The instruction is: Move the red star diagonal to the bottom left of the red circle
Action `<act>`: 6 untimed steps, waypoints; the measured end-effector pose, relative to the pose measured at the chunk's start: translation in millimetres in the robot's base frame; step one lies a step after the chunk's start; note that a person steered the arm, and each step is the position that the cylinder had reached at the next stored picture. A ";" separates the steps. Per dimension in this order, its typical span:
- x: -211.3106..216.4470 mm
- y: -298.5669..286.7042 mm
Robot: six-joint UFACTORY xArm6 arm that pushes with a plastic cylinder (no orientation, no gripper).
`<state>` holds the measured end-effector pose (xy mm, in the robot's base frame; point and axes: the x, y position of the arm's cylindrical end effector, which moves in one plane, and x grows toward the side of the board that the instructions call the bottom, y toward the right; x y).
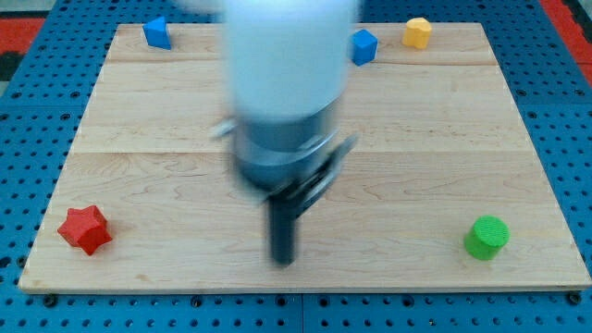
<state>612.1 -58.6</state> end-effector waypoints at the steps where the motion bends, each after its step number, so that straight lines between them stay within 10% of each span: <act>1: 5.9 -48.9; 6: -56.5 -246.3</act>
